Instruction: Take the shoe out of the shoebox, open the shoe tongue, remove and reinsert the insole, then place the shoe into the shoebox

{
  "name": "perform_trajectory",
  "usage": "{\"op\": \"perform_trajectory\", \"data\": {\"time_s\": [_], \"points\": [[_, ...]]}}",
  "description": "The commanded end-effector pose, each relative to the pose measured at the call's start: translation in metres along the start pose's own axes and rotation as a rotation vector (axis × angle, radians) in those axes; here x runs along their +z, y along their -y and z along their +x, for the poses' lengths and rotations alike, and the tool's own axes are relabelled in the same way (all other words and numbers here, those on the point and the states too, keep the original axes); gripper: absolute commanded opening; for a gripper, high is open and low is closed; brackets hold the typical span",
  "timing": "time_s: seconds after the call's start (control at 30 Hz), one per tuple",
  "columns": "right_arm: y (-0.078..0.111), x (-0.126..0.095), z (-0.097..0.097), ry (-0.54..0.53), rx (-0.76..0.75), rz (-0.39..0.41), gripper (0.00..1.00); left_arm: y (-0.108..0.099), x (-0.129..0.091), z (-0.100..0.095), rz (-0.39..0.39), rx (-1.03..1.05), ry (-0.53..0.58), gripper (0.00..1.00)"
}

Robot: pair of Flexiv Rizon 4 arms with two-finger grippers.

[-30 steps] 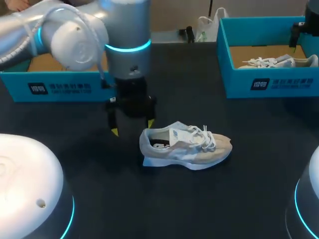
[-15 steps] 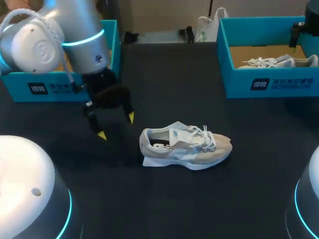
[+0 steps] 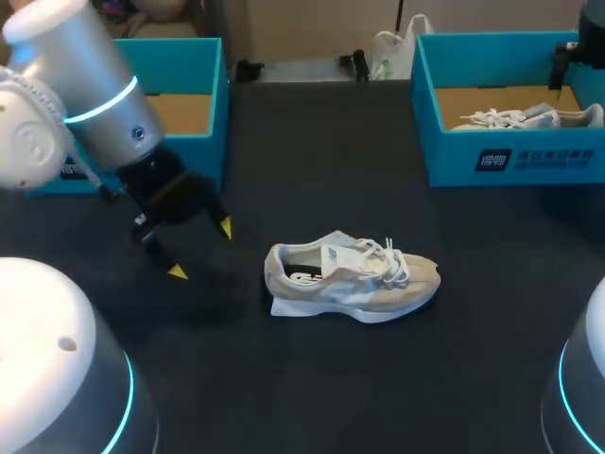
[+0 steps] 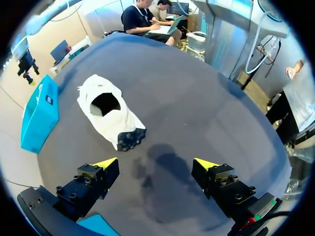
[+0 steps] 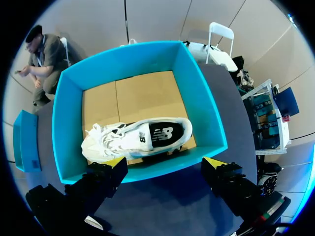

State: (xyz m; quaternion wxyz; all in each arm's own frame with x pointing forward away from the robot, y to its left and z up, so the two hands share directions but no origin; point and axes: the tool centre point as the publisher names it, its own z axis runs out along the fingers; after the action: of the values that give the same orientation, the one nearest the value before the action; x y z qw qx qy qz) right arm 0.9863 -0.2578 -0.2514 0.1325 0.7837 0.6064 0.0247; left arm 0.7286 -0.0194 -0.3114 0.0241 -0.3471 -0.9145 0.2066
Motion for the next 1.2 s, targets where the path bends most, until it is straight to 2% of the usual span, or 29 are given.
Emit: {"op": "perform_trajectory", "data": {"time_s": [0.03, 0.5, 0.6, 0.63, 0.9, 1.2], "points": [[0.0, 0.0, 0.0, 0.0, 0.001, -0.001, 1.0, 0.001, 0.001, 0.005, -0.004, 0.001, 0.096, 1.0], [0.0, 0.0, 0.0, 0.0, 0.001, -0.001, 1.0, 0.001, 0.001, 0.005, -0.004, 0.001, 0.096, 1.0], [0.0, 0.0, 0.0, 0.0, 0.001, -0.001, 1.0, -0.014, -0.003, 0.006, 0.076, -0.053, 0.106, 1.0], [0.0, 0.0, 0.0, 0.0, 0.001, -0.001, 1.0, -0.019, -0.003, 0.006, 0.079, -0.071, 0.081, 1.0], [0.0, 0.0, 0.0, 0.0, 0.001, -0.001, 1.0, -0.044, -0.014, 0.01, 0.267, -0.178, 0.156, 1.0], [0.0, 0.0, 0.0, 0.0, 0.001, -0.001, 1.0, -0.058, -0.01, 0.022, 0.345, -0.294, 0.256, 1.0]]}}
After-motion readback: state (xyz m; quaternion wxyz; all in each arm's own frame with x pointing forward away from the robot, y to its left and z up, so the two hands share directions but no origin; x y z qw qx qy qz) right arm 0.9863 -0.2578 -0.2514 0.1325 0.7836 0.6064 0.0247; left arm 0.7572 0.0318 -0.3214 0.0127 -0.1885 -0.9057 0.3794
